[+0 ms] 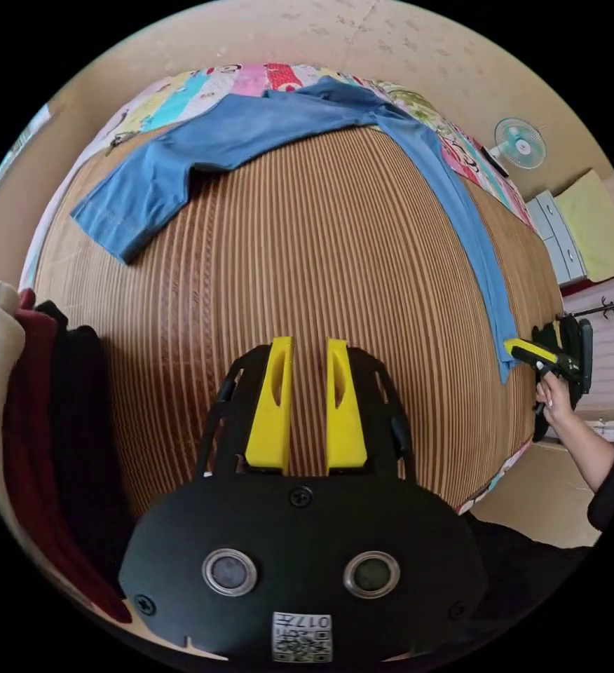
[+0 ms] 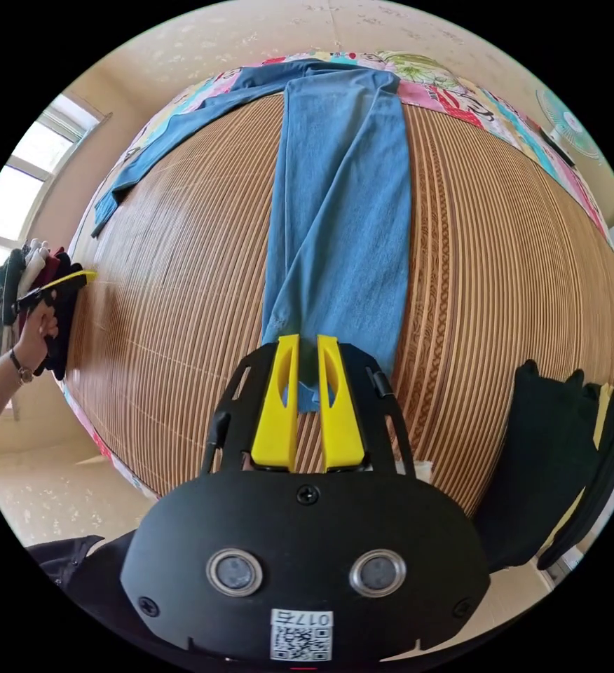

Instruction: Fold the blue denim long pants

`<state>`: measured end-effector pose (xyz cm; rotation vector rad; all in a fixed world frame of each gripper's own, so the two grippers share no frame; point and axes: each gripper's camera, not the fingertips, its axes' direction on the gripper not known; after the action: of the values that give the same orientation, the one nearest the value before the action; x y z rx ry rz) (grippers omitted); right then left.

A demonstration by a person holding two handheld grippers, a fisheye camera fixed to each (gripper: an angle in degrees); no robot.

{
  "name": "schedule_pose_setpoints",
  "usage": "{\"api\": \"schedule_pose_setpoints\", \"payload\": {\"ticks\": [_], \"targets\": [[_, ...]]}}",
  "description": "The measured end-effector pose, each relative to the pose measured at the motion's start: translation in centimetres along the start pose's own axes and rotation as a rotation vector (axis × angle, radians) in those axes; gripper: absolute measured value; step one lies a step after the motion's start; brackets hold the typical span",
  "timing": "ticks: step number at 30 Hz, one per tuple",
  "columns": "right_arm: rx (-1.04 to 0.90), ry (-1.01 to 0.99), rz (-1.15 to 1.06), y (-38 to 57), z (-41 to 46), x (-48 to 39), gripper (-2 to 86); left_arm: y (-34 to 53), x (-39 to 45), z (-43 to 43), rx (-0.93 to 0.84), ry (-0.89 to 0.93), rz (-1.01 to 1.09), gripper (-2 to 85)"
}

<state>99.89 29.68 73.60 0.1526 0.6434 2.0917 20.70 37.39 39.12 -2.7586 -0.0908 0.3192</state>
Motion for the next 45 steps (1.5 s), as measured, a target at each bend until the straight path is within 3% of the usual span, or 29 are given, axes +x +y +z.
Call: {"api": "schedule_pose_setpoints", "payload": {"ticks": [3, 6, 10, 13, 14, 18, 24, 26, 30, 32, 35, 37, 42, 45], "targets": [[0.016, -0.028, 0.012, 0.1, -2.9, 2.1, 4.7, -5.5, -5.4, -3.1, 0.079, -0.194, -0.052, 11.1], [0.031, -0.042, 0.013, -0.1, -5.3, 3.5, 3.6, -10.8, -11.7, -3.4, 0.028, -0.309, -0.108, 12.1], [0.075, -0.007, 0.032, -0.7, -8.4, 4.3, 2.5, -12.9, -18.0, -2.0, -0.078, -0.234, -0.169, 11.4], [0.11, -0.039, 0.11, -0.9, -11.2, 5.5, 1.9, -10.0, -20.1, -3.8, -0.001, -0.11, -0.275, 3.8], [0.129, -0.062, 0.146, -0.7, -12.5, 5.8, 1.6, -8.1, -19.6, -4.1, -0.018, -0.041, -0.236, 3.6], [0.176, -0.1, 0.212, -0.1, -16.4, 5.5, 1.5, 2.0, -12.9, -6.6, -0.115, -0.08, -0.045, 2.7], [0.172, -0.194, 0.204, 0.4, -20.9, 3.9, 3.2, 17.9, -2.9, -10.5, -0.267, 0.152, 0.018, 2.4], [0.137, -0.254, 0.166, 0.4, -21.6, 3.4, 4.4, 20.0, -2.1, -12.8, -0.239, 0.174, 0.007, 3.0], [0.081, -0.389, 0.113, 0.2, -22.8, 2.8, 6.5, 20.5, -9.1, -19.8, 0.051, 0.168, -0.217, 6.6], [0.064, -0.43, 0.103, -0.2, -23.5, 2.4, 7.3, 19.1, -13.9, -20.3, 0.09, 0.162, -0.3, 8.7], [0.03, -0.516, 0.075, -2.0, -23.5, 1.3, 8.3, 16.3, -20.0, -17.4, -0.009, 0.126, -0.329, 9.5], [-0.001, -0.535, 0.04, -3.0, -23.2, 0.0, 8.0, 15.3, -21.2, -15.3, -0.075, 0.122, -0.23, 8.2], [-0.052, -0.37, -0.053, -4.1, -23.3, -3.6, 3.4, 17.4, -21.3, -15.5, -0.139, 0.044, -0.017, 1.9], [-0.062, -0.454, 0.012, -1.6, -25.3, -3.6, 2.9, 21.1, -22.9, -16.7, -0.166, 0.056, -0.082, 1.1]]}}
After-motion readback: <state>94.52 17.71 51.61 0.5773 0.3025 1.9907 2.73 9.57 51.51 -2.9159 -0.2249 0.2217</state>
